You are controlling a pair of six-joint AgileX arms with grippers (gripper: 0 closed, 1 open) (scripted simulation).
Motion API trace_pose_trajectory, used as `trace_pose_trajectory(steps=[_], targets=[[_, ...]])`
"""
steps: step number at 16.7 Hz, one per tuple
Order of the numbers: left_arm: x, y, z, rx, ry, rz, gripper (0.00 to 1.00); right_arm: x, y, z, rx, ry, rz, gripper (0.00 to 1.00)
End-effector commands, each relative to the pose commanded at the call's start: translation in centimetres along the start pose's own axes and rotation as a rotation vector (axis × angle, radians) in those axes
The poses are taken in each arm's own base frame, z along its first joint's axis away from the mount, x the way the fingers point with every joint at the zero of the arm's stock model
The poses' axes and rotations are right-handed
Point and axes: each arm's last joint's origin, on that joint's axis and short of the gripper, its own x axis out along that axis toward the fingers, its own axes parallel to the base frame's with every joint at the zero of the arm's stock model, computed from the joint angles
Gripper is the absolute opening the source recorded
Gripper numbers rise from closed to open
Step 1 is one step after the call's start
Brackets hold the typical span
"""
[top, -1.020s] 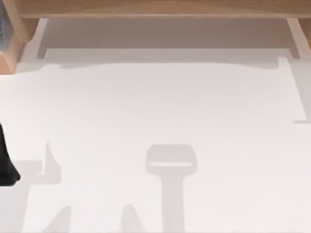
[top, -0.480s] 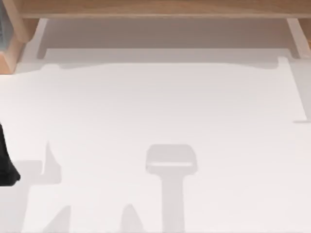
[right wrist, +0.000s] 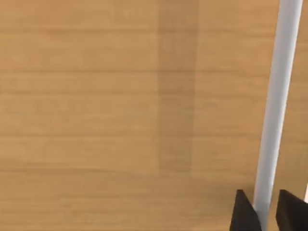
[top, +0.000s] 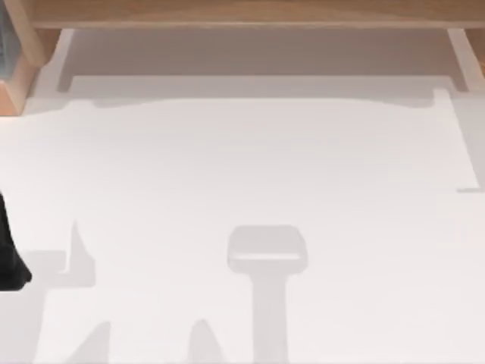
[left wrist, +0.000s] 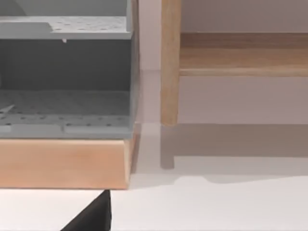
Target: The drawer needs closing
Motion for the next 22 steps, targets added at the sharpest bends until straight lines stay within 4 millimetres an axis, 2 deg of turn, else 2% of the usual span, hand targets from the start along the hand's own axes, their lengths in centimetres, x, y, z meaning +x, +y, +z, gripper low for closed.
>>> trace_pose_trajectory(steps=[10, 12, 18, 22], targets=[[0.0, 0.0, 0.0, 0.000, 0.000, 0.000, 1.00, 0.0, 0.1, -0.1, 0.005, 0.005, 0.005, 0.00], [0.0, 0.0, 0.0, 0.000, 0.000, 0.000, 1.00, 0.9, 0.3, -0.4, 0.002, 0.018, 0.009, 0.00], [0.0, 0.0, 0.0, 0.000, 0.000, 0.000, 1.00, 6.1, 0.1, -0.1, 0.003, 0.004, 0.002, 0.00], [0.0, 0.0, 0.0, 0.000, 0.000, 0.000, 1.00, 6.1, 0.1, -0.2, 0.008, 0.010, 0.006, 0.00]])
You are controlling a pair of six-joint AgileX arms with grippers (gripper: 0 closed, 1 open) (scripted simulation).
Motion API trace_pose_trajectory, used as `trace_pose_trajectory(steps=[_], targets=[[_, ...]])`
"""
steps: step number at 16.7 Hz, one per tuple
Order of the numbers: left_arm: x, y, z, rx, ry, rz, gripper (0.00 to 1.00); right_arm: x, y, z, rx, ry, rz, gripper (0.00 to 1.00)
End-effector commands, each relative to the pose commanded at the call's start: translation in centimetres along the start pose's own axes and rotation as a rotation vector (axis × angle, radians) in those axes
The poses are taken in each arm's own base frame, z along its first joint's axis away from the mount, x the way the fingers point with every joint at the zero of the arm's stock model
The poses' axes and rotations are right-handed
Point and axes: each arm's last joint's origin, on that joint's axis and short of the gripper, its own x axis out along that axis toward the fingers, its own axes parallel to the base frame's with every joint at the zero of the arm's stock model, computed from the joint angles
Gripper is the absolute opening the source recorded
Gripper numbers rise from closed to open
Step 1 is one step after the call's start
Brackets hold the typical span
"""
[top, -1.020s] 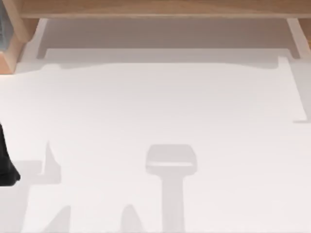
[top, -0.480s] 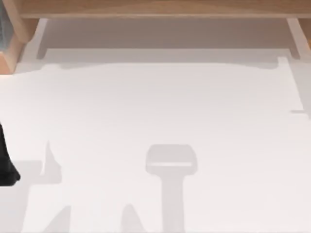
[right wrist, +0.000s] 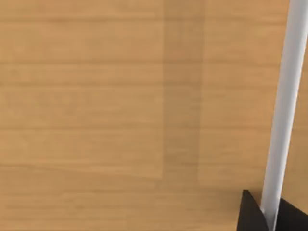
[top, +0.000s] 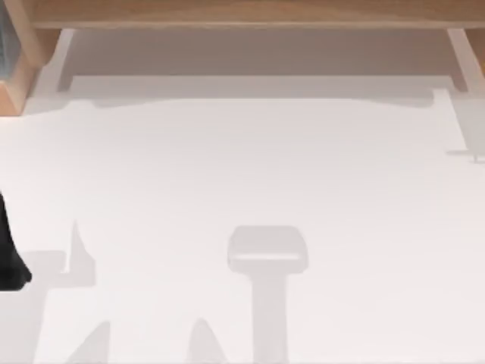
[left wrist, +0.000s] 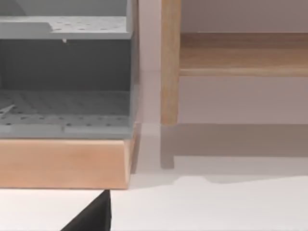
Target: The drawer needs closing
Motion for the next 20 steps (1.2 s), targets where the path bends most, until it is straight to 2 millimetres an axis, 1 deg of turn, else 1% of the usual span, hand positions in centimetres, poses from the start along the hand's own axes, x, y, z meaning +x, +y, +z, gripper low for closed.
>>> trace_pose_trajectory(steps=[1, 3, 8, 10, 12, 16, 18, 20], targets=[[0.0, 0.0, 0.0, 0.000, 0.000, 0.000, 1.00, 0.1, 0.0, 0.0, 0.000, 0.001, 0.000, 0.00], [0.0, 0.0, 0.0, 0.000, 0.000, 0.000, 1.00, 0.9, 0.0, -0.1, -0.001, 0.004, 0.000, 0.00], [0.0, 0.0, 0.0, 0.000, 0.000, 0.000, 1.00, 4.8, 0.0, -0.1, 0.000, 0.004, 0.002, 0.00], [0.0, 0.0, 0.0, 0.000, 0.000, 0.000, 1.00, 6.0, 0.0, 0.0, 0.000, 0.001, 0.001, 0.00], [0.0, 0.0, 0.0, 0.000, 0.000, 0.000, 1.00, 6.3, 0.0, 0.1, 0.000, 0.000, 0.000, 0.00], [0.0, 0.0, 0.0, 0.000, 0.000, 0.000, 1.00, 6.2, 0.0, -0.1, 0.003, 0.006, 0.003, 0.00], [0.0, 0.0, 0.0, 0.000, 0.000, 0.000, 1.00, 7.0, 0.1, -0.2, 0.004, 0.006, 0.006, 0.00], [0.0, 0.0, 0.0, 0.000, 0.000, 0.000, 1.00, 8.5, 0.0, -0.3, -0.001, 0.006, -0.001, 0.00]])
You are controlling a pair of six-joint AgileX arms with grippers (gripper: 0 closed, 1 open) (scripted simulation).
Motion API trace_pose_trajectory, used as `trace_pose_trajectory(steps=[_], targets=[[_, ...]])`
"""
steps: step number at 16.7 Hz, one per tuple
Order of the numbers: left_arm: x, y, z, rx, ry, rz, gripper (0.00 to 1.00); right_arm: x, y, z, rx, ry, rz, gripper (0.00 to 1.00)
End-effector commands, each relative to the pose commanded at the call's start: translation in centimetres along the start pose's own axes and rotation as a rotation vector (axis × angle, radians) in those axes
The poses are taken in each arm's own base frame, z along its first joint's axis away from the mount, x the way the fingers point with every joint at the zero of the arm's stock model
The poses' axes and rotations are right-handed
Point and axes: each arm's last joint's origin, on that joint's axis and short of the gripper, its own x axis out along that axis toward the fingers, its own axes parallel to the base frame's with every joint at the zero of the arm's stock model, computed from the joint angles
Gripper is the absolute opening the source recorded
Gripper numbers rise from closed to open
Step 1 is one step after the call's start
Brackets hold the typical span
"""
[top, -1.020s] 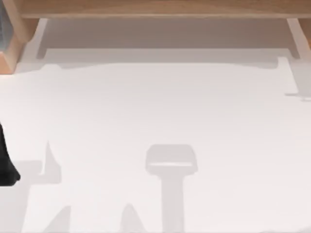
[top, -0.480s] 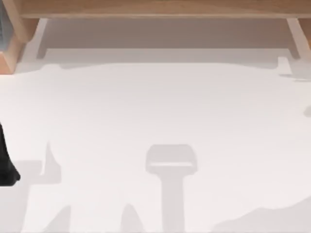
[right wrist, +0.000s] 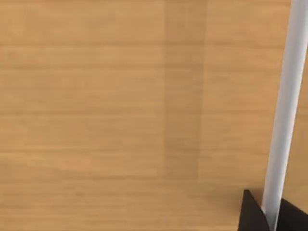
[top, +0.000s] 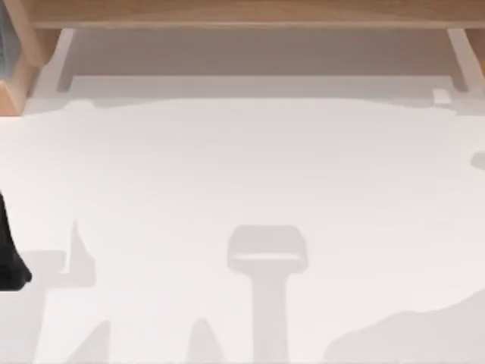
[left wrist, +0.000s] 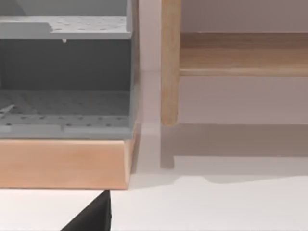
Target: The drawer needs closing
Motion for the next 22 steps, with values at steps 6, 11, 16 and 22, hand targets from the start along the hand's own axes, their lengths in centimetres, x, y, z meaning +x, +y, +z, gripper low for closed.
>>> trace_pose_trajectory(steps=[6, 11, 16, 22], targets=[[0.0, 0.0, 0.0, 0.000, 0.000, 0.000, 1.00, 3.9, -0.1, 0.2, 0.003, -0.001, 0.002, 0.00], [0.0, 0.0, 0.0, 0.000, 0.000, 0.000, 1.00, 4.0, -0.1, 0.2, 0.004, -0.001, 0.003, 0.08], [0.0, 0.0, 0.0, 0.000, 0.000, 0.000, 1.00, 4.0, -0.1, 0.2, 0.004, -0.001, 0.003, 0.45], [0.0, 0.0, 0.0, 0.000, 0.000, 0.000, 1.00, 4.0, -0.1, 0.2, 0.004, -0.001, 0.003, 0.90]])
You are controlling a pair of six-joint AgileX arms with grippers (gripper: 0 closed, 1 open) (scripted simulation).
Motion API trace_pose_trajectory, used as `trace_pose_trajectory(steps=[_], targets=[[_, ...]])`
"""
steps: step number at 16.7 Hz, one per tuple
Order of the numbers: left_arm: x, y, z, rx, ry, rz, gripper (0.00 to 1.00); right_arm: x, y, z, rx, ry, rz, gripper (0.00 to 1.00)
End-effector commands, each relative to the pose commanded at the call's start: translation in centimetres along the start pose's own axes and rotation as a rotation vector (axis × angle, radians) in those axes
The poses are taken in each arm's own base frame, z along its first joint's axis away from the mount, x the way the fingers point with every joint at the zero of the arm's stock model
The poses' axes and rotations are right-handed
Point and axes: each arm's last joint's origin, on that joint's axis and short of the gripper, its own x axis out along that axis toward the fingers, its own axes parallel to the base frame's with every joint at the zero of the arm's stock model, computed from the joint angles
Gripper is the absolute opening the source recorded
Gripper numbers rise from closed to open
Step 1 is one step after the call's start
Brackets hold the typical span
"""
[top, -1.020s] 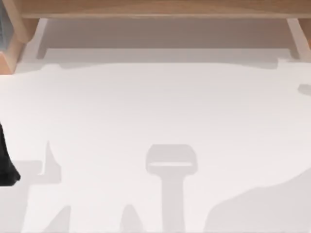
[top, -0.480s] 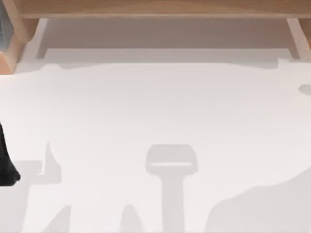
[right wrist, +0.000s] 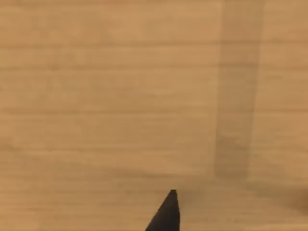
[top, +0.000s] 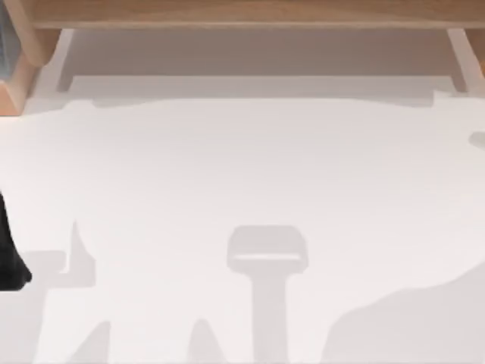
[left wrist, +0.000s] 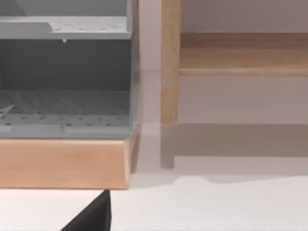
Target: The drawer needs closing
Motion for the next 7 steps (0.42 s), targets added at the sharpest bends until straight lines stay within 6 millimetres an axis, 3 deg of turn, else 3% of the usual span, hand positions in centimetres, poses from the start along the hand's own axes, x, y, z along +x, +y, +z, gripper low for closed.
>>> trace_pose_trajectory(steps=[2, 7], targets=[[0.00, 0.00, 0.00, 0.000, 0.000, 0.000, 1.00, 0.00, 0.00, 0.00, 0.000, 0.000, 0.000, 1.00], [0.00, 0.00, 0.00, 0.000, 0.000, 0.000, 1.00, 0.00, 0.00, 0.00, 0.000, 0.000, 0.000, 1.00]])
